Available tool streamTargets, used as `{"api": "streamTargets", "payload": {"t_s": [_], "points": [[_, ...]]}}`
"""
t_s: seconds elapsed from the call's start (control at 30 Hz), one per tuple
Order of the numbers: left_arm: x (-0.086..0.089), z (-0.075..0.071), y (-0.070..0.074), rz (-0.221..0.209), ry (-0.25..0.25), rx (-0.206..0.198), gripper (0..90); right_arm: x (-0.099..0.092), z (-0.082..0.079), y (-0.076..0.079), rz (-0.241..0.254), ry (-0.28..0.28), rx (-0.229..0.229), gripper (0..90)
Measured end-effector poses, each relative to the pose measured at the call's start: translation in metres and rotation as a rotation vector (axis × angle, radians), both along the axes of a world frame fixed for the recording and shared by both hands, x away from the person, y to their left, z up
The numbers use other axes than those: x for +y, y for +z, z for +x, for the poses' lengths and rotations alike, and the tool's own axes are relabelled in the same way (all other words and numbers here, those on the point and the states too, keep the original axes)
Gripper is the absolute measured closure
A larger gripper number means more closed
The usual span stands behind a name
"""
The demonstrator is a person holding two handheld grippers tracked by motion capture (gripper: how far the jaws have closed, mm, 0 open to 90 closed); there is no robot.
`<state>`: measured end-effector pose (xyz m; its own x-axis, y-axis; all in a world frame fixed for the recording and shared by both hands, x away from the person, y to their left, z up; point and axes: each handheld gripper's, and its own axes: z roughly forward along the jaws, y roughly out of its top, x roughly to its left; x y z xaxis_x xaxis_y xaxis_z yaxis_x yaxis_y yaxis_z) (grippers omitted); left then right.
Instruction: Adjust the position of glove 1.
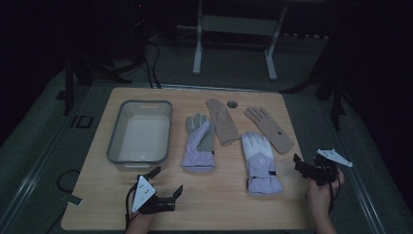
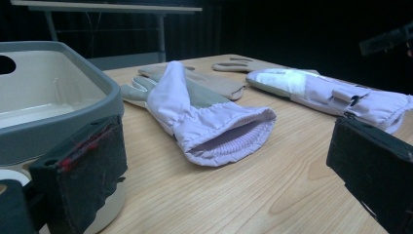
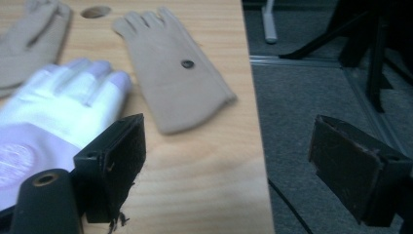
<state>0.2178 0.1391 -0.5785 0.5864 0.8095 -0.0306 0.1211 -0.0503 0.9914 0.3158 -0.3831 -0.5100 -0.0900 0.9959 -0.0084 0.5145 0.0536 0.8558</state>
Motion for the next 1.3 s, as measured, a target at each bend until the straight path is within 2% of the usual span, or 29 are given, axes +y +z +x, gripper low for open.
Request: {"api": "streamTargets", "payload": {"t_s": [0.1,0.17,0.3,0.33,0.37,0.47,0.53,0.57,0.77,0.83,0.93,0.97,1.03,1.07,1.13,1.17,1.3], "points": [[0.000,0.000,0.000,-0.002,-0.002,0.002,1.3,0.002,0.004,0.009,0.011,0.019,0.000,14.2],[0.000,0.000,0.000,-0.001,-0.002,0.000,1.3,0.007,0.009,0.021,-0.015,0.008,-0.003,13.4],[0.000,0.000,0.000,0.000,-0.004,0.001,1.3,0.013,0.015,0.038,0.010,0.039,-0.020,12.7],[0.000,0.000,0.000,0.000,-0.004,0.001,1.4,0.013,0.015,0.038,0.010,0.039,-0.020,12.7],[0.000,0.000,0.000,-0.003,-0.005,0.004,1.3,0.018,0.019,0.048,0.006,0.061,-0.023,12.8],[0.001,0.000,0.000,-0.003,-0.006,0.005,1.4,0.027,0.025,0.058,-0.033,0.094,-0.012,13.1],[0.000,0.000,0.000,-0.001,-0.006,0.003,1.3,0.030,0.026,0.061,-0.023,0.105,-0.009,13.1],[0.000,0.000,0.000,0.000,-0.007,0.002,1.4,0.036,0.030,0.067,-0.017,0.119,0.006,12.6],[0.000,0.000,0.000,-0.002,-0.007,0.006,1.4,0.056,0.038,0.079,-0.002,0.142,0.010,11.4],[0.000,0.000,0.000,0.001,-0.008,0.003,1.4,0.069,0.042,0.084,0.015,0.174,0.008,10.8],[0.000,0.000,0.000,-0.001,-0.010,0.004,1.3,0.079,0.045,0.087,0.008,0.202,0.013,10.9],[0.001,0.000,0.000,-0.005,-0.009,0.006,1.4,0.089,0.048,0.090,0.013,0.227,0.012,10.9],[0.001,0.000,0.000,-0.009,-0.009,0.008,1.4,0.093,0.048,0.091,0.016,0.234,0.010,10.9],[0.001,0.000,0.000,-0.010,-0.008,0.008,1.4,0.103,0.051,0.094,0.020,0.259,0.010,10.9],[0.001,0.000,0.000,-0.009,-0.008,0.008,1.3,0.106,0.051,0.095,0.025,0.270,0.009,10.9],[0.000,0.000,0.000,-0.002,-0.009,0.006,1.3,0.117,0.054,0.096,0.024,0.289,0.013,10.9],[0.000,0.000,0.000,0.002,-0.012,0.003,1.4,0.139,0.060,0.095,0.010,0.319,0.052,10.9]]}}
